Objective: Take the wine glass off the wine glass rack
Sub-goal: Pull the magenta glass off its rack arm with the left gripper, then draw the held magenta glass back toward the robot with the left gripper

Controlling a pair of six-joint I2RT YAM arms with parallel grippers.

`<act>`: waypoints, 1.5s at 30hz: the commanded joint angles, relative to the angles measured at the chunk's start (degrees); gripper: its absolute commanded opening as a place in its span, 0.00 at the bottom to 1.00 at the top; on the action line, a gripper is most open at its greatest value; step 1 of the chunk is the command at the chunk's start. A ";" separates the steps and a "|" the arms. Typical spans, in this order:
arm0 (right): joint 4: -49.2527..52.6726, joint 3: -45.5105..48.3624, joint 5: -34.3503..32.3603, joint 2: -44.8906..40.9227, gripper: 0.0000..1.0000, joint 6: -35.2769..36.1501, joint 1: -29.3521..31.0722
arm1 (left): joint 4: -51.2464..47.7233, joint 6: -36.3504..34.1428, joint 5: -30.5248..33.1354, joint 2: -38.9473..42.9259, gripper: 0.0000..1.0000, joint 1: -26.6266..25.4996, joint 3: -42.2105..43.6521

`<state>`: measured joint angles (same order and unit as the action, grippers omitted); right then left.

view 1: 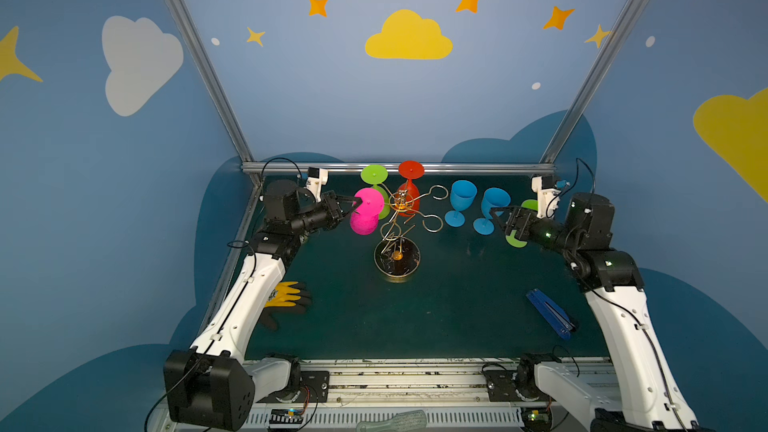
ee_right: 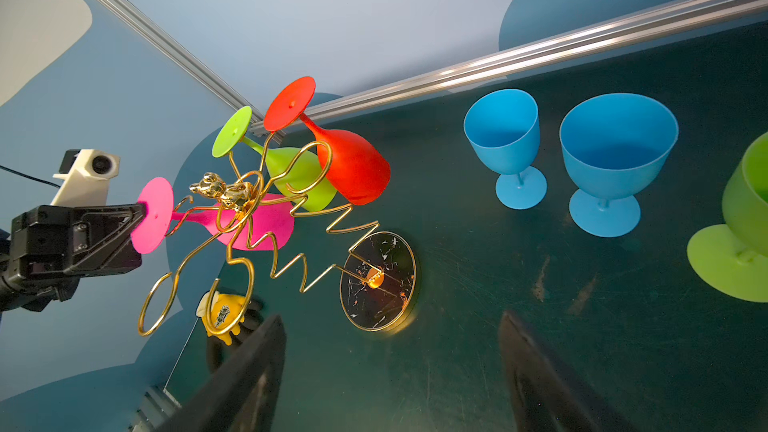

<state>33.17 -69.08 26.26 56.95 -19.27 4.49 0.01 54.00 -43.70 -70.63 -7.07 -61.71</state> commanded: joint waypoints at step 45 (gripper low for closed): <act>-0.47 0.98 0.78 -2.81 0.80 0.48 -0.16 | 1.12 -0.99 7.45 -0.72 0.04 4.08 -4.37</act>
<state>32.80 -68.23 26.26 54.92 -19.14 4.49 -1.02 52.82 -36.21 -74.00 -3.95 -66.74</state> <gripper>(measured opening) 0.803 0.049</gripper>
